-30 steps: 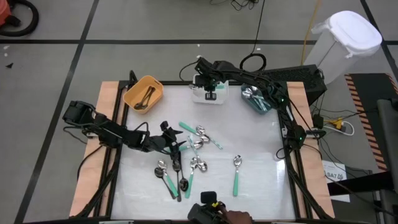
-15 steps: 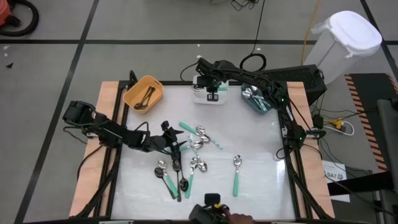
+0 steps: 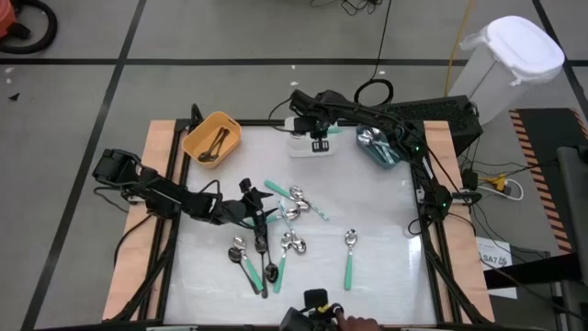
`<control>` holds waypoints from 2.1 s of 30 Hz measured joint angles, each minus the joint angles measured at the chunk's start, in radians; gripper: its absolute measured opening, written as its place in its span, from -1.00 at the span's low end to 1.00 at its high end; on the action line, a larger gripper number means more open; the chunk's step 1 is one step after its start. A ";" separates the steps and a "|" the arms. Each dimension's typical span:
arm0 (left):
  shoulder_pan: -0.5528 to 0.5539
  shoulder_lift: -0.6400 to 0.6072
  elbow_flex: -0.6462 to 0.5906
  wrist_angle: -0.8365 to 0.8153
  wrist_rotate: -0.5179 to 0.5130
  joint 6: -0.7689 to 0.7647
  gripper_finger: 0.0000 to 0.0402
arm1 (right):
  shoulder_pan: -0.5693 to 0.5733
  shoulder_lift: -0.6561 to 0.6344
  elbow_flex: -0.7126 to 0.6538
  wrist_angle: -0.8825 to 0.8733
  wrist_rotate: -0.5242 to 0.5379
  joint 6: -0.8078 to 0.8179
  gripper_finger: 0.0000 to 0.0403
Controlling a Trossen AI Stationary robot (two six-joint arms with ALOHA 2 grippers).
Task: Sort silverware by color (type)
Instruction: Put the blue spoon into the white bin
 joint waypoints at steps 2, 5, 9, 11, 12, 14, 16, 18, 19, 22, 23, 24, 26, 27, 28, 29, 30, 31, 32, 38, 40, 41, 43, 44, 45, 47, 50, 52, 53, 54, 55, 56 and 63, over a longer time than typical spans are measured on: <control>0.000 0.000 0.000 0.000 0.000 0.000 0.15 | 0.005 0.000 0.000 -0.005 0.006 -0.067 -0.81; 0.000 0.000 0.000 0.000 0.000 0.000 0.15 | 0.010 0.000 0.000 -0.005 0.006 -0.185 -0.81; 0.000 0.000 0.000 0.000 0.000 0.000 0.15 | 0.014 0.000 0.000 -0.004 0.006 -0.376 -0.81; 0.000 0.000 0.000 0.000 0.000 0.001 0.15 | 0.015 0.000 0.000 0.005 0.006 -0.451 -0.81; 0.000 0.000 0.000 0.000 0.000 0.003 0.15 | 0.016 0.000 0.000 0.013 0.006 -0.478 -0.81; 0.000 0.000 0.000 -0.001 0.000 0.007 0.15 | 0.018 0.000 0.000 0.036 0.005 -0.508 -0.81; 0.000 0.000 0.000 -0.002 0.000 0.007 0.15 | 0.019 0.000 0.000 0.061 0.004 -0.518 -0.81; 0.000 0.000 0.000 -0.005 0.000 0.007 0.15 | 0.020 0.002 0.000 0.070 -0.008 -0.533 -0.80; 0.000 0.000 0.000 -0.007 0.000 0.006 0.15 | 0.020 0.005 0.000 0.070 -0.024 -0.540 -0.79; 0.000 0.000 0.000 -0.009 0.000 0.006 0.15 | 0.020 0.023 0.000 0.070 -0.048 -0.538 -0.73; 0.000 0.000 0.000 -0.009 0.000 0.006 0.15 | 0.020 0.027 0.000 0.070 -0.047 -0.538 -0.70; 0.000 0.000 0.000 -0.009 0.000 0.006 0.15 | 0.020 0.034 0.000 0.070 -0.047 -0.537 -0.66; 0.000 0.000 0.000 -0.009 0.000 0.006 0.15 | 0.020 0.041 0.000 0.076 -0.048 -0.535 -0.60; 0.000 0.000 0.000 -0.009 0.000 0.006 0.15 | 0.020 0.042 0.000 0.081 -0.047 -0.533 -0.57; 0.000 0.000 0.000 -0.009 0.000 0.006 0.15 | 0.020 0.042 -0.001 0.085 -0.047 -0.530 -0.54; 0.000 0.000 0.000 -0.009 0.000 0.006 0.15 | 0.020 0.042 -0.001 0.092 -0.047 -0.524 -0.52; 0.000 0.000 0.000 -0.009 0.000 0.006 0.15 | 0.021 0.042 0.000 0.100 -0.047 -0.515 -0.49; 0.000 0.000 0.000 -0.010 0.000 0.006 0.15 | 0.022 0.042 0.000 0.104 -0.046 -0.504 -0.46; 0.000 0.000 0.000 -0.010 0.000 0.006 0.15 | 0.023 0.040 0.000 0.103 -0.040 -0.492 -0.44; 0.000 0.000 0.000 -0.011 0.002 0.005 0.15 | 0.065 0.007 -0.001 0.060 0.071 -0.367 -0.32; 0.000 0.000 0.000 -0.010 0.016 0.005 0.15 | 0.084 -0.016 -0.001 0.041 0.084 -0.299 -0.30; 0.000 0.000 0.000 -0.010 0.023 0.005 0.15 | 0.094 -0.028 -0.001 0.034 0.083 -0.261 -0.30; 0.000 0.000 0.000 -0.009 0.032 -0.001 0.15 | 0.118 -0.059 -0.001 0.024 0.083 -0.188 -0.30; -0.001 0.000 0.000 -0.009 0.032 -0.001 0.15 | 0.132 -0.077 -0.001 0.017 0.081 -0.153 -0.31; -0.001 0.000 0.000 -0.009 0.032 -0.002 0.15 | 0.145 -0.094 -0.001 0.012 0.082 -0.115 -0.31; -0.001 0.000 0.000 -0.010 0.033 -0.014 0.15 | 0.175 -0.130 -0.001 -0.010 0.077 -0.030 -0.31; -0.009 0.000 0.001 -0.016 0.033 -0.045 0.15 | 0.217 -0.174 -0.001 -0.070 -0.020 0.139 -0.31; -0.021 0.000 0.001 -0.024 0.037 -0.061 0.15 | 0.243 -0.197 -0.014 -0.125 -0.141 0.270 -0.31; -0.026 0.000 0.001 -0.026 0.046 -0.069 0.15 | 0.261 -0.214 -0.042 -0.140 -0.190 0.332 -0.31; -0.032 0.000 0.001 -0.028 0.051 -0.074 0.15 | 0.284 -0.233 -0.087 -0.143 -0.210 0.378 -0.31; -0.042 0.000 0.001 -0.032 0.051 -0.080 0.15 | 0.313 -0.257 -0.144 -0.130 -0.209 0.411 -0.31; -0.051 0.000 0.001 -0.032 0.051 -0.083 0.15 | 0.345 -0.282 -0.208 -0.105 -0.189 0.432 -0.31; -0.119 0.000 0.001 -0.031 0.052 -0.131 0.15 | 0.543 -0.489 -0.639 0.272 -0.124 0.610 -0.31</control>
